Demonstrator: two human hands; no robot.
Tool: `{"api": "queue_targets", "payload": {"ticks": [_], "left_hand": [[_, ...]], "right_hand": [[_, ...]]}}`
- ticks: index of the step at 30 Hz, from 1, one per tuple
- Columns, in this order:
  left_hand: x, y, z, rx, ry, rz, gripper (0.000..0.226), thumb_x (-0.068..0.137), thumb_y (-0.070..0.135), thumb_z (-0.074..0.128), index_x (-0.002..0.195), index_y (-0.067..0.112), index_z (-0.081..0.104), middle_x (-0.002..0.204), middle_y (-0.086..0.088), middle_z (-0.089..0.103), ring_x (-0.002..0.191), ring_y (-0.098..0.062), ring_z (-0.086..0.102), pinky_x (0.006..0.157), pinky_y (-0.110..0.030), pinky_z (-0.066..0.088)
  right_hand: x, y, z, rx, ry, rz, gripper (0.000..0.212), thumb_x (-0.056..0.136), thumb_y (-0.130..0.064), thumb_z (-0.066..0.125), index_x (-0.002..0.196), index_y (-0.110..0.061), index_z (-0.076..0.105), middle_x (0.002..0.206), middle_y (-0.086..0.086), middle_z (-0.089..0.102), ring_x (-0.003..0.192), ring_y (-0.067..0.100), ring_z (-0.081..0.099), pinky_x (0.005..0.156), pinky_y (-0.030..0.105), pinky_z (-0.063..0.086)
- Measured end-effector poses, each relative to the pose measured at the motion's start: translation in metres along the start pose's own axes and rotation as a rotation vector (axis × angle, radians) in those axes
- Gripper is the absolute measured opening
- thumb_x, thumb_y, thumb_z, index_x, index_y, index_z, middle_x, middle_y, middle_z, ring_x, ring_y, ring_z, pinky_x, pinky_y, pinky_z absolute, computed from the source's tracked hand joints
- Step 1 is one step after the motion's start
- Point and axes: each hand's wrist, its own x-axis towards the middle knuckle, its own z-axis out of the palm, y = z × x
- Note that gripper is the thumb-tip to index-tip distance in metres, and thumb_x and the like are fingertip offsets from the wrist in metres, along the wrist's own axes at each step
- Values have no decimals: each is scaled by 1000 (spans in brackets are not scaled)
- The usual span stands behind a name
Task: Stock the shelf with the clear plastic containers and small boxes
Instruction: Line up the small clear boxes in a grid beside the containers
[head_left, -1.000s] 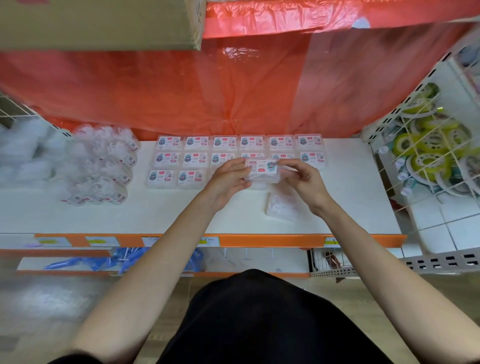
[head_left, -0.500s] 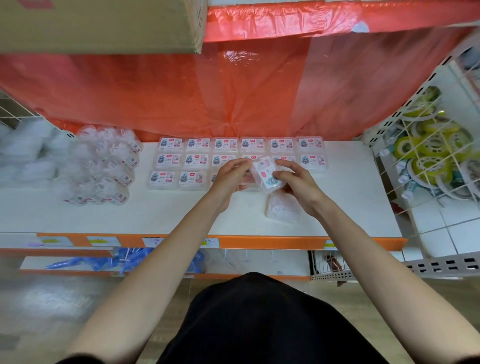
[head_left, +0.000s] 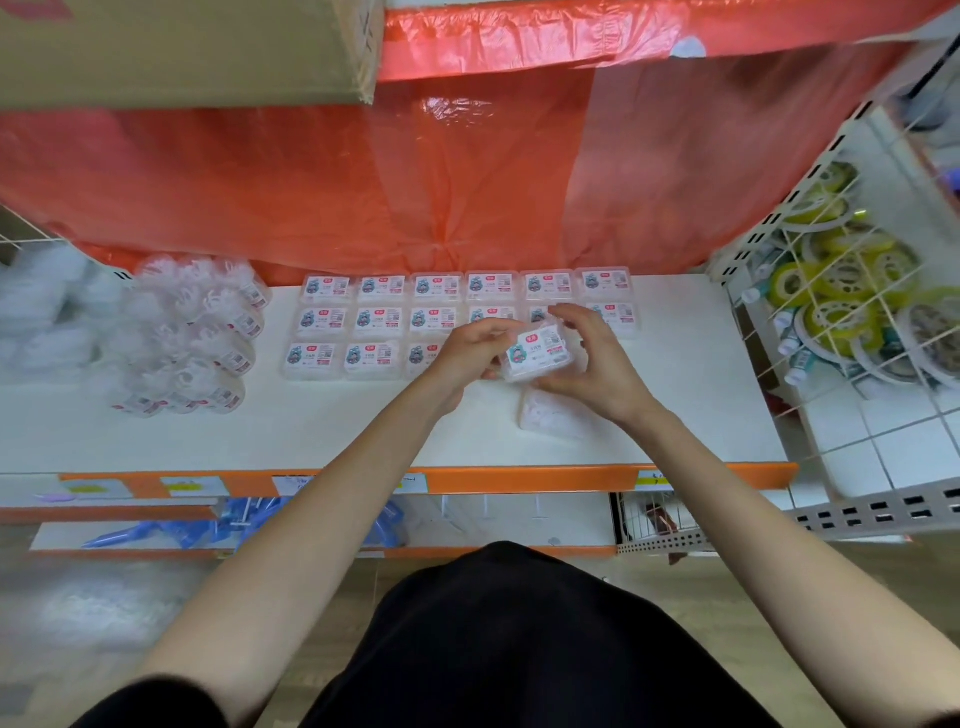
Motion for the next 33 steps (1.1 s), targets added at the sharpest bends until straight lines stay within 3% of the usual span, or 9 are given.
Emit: {"api": "queue_targets", "payload": {"ticks": [2, 5, 9, 11, 14, 18, 26, 29, 33], "left_hand": [[1, 1, 1, 12, -30, 1, 22, 99, 17, 54, 117, 21, 67, 110, -4, 68, 92, -16, 61, 76, -27, 47], [1, 0, 5, 96, 69, 77, 24, 100, 20, 54, 121, 17, 64, 118, -6, 65, 99, -16, 61, 75, -19, 48], [-1, -26, -2, 858, 318, 368, 39, 101, 29, 47, 137, 18, 51, 144, -4, 47, 134, -24, 39, 108, -36, 27], [-6, -41, -5, 1006, 256, 407, 42, 102, 30, 43, 142, 20, 46, 154, -4, 36, 142, -25, 27, 114, -39, 16], [-11, -61, -4, 1147, 160, 347, 49, 103, 38, 37, 150, 24, 34, 162, -5, 17, 149, -27, 9, 119, -44, 3], [-11, -71, -3, 1185, 95, 248, 55, 103, 44, 32, 154, 28, 19, 164, -4, 2, 150, -26, -4, 120, -45, -5], [-12, -73, -2, 1200, 109, 257, 55, 104, 44, 30, 155, 29, 16, 164, -3, 1, 150, -25, -5, 120, -46, -5], [-11, -75, -3, 1212, 121, 265, 55, 103, 45, 31, 154, 29, 16, 164, -3, 2, 150, -25, -4, 120, -45, -4], [-11, -76, -3, 1208, 135, 275, 55, 103, 45, 32, 154, 30, 18, 164, -2, 4, 150, -24, -3, 120, -45, -4]], "right_hand": [[2, 1, -5, -121, -16, -86, 70, 68, -22, 89, 129, -12, 57, 130, 2, 58, 119, 18, 51, 104, 38, 41], [2, 6, -9, -183, 19, -102, 60, 69, -30, 88, 121, -14, 63, 122, 3, 64, 113, 21, 57, 98, 32, 42], [-3, 17, -10, -310, 268, 35, 56, 70, -33, 86, 118, -16, 65, 122, 2, 65, 111, 28, 54, 91, 31, 34], [-5, 23, -11, -349, 299, 134, 56, 71, -34, 85, 120, -16, 64, 122, 2, 65, 110, 29, 50, 88, 29, 31], [-5, 31, -8, -345, 190, 189, 57, 73, -32, 85, 122, -15, 62, 123, 5, 63, 111, 29, 50, 93, 34, 39], [-5, 37, 1, -333, 122, 211, 57, 74, -34, 84, 123, -16, 60, 126, 5, 60, 115, 28, 50, 97, 38, 44], [-2, 38, 11, -317, 41, 245, 50, 84, -36, 74, 127, -17, 58, 149, 7, 39, 134, 26, 42, 112, 38, 35], [-12, 33, 10, -430, 97, 94, 41, 89, -43, 66, 122, -19, 65, 146, 6, 47, 130, 26, 45, 108, 38, 35], [-21, 30, 16, -516, -15, 26, 54, 93, -53, 44, 126, -17, 65, 142, 3, 54, 129, 25, 46, 106, 39, 34]]}}
